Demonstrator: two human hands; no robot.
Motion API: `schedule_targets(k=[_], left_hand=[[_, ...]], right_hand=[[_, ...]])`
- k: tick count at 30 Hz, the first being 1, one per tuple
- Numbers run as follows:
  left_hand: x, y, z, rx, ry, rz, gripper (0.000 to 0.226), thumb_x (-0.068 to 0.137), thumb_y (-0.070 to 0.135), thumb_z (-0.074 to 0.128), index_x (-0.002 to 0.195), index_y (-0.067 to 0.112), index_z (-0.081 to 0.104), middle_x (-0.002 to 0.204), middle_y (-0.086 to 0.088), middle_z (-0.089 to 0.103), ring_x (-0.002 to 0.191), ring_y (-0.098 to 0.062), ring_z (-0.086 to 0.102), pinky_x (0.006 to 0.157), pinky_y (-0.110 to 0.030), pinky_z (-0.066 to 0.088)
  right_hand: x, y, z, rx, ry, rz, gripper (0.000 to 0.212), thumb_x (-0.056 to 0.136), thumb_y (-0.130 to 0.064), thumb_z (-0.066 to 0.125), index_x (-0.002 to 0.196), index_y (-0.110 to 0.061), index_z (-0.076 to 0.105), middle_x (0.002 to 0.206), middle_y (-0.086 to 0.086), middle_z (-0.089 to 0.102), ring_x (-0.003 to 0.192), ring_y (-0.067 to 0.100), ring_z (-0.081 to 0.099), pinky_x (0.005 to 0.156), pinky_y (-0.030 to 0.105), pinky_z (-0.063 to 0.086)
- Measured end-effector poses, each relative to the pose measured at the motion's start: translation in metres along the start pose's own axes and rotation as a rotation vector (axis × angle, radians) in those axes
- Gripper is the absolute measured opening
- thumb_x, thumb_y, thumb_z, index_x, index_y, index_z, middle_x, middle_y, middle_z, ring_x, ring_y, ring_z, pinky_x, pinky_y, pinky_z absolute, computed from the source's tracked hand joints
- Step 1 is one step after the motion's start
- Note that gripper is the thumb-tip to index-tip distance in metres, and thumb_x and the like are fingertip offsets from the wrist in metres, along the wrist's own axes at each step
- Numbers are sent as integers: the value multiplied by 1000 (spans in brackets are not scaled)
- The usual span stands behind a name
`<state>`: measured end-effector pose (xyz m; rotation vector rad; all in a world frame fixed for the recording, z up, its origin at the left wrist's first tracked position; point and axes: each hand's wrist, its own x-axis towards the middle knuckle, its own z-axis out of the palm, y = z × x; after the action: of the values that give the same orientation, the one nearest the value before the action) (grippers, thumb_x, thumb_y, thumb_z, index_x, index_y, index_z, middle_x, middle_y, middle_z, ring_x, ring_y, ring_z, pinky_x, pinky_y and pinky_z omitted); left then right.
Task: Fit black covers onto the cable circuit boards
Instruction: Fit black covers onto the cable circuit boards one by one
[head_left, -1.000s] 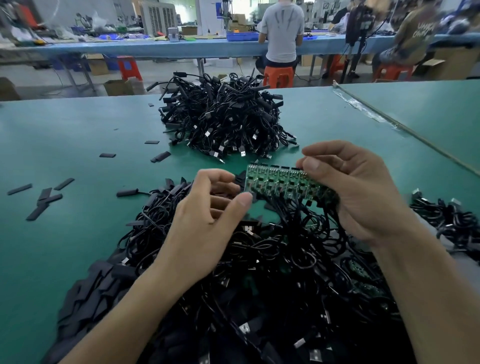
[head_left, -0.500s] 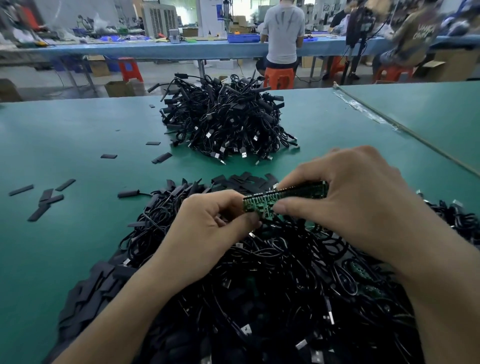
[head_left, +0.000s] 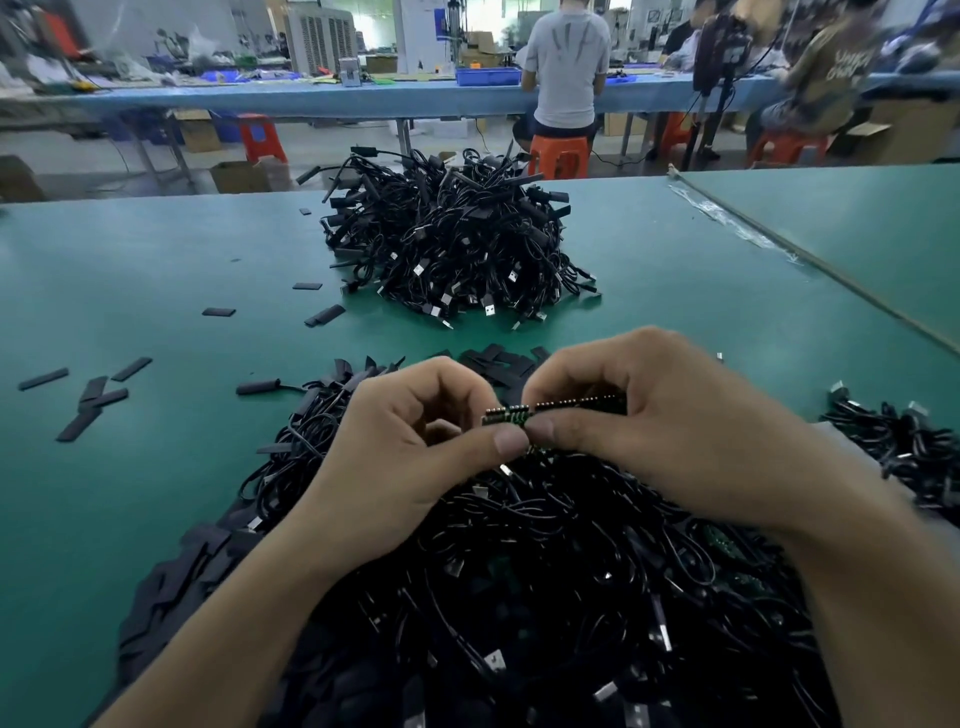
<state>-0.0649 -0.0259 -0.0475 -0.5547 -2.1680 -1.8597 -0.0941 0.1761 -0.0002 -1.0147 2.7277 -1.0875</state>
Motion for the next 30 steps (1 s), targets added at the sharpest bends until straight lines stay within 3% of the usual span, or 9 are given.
schedule_targets(k=[6,11,14,17,21,24,26,28,30], left_hand=[[0,1,-8,-54,-35,-24,15,67,32,81,68,22,69,62,7,63,56,-6,52,54,-15,42],[0,1,-9,-117,-99,-31,16,66,32,87,69,27,72,62,10,65,57,-2,56,56,-13,45],[-1,-2,-9,-259,-149,-88,22,65,38,89,70,24,72,65,9,65,59,-2,57,57,-12,46],[-2,-6,-8,-345,-150,-156,27,64,40,90,72,21,73,66,6,64,60,-3,56,58,-12,46],[0,-6,-5,-255,-19,-151,30,56,41,93,65,22,72,66,2,68,60,-6,60,58,-16,49],[1,-4,-4,-207,45,-169,21,58,33,90,63,24,71,63,2,67,58,-7,61,58,-18,52],[1,-3,-3,-207,83,-188,22,59,33,91,63,24,71,63,2,67,58,-9,64,59,-24,58],[1,-3,-2,-201,128,-194,22,59,30,92,63,23,71,62,2,67,57,-10,64,58,-25,58],[1,-2,1,-190,139,-191,21,57,30,88,64,22,69,62,2,65,56,-10,63,55,-24,57]], right_hand=[[3,4,5,148,-100,-30,15,92,-44,62,95,-35,73,84,-7,73,81,11,67,80,48,53],[6,9,5,254,-151,-77,10,95,-25,66,93,-23,76,80,1,71,75,21,64,72,37,51],[6,9,7,358,-178,-85,15,92,-24,66,92,-13,75,73,-3,67,67,7,56,65,20,45],[6,8,7,380,-191,-71,18,90,-30,66,88,-14,74,71,0,64,68,6,53,63,23,43],[6,5,6,184,-81,-9,11,93,-30,69,83,-27,74,67,-7,66,62,-1,55,60,19,43],[3,3,3,-33,80,136,11,91,-42,66,81,-38,71,74,-19,69,71,-3,61,80,33,47],[1,5,-1,-316,274,309,4,91,-46,64,91,-47,69,89,-26,68,85,-4,55,97,43,34],[-1,3,-2,-536,409,467,22,91,-38,67,112,-47,66,117,-19,61,109,8,48,108,51,19],[0,-1,2,-547,477,370,33,88,-31,72,117,-44,66,122,-12,56,113,10,43,107,46,19]])
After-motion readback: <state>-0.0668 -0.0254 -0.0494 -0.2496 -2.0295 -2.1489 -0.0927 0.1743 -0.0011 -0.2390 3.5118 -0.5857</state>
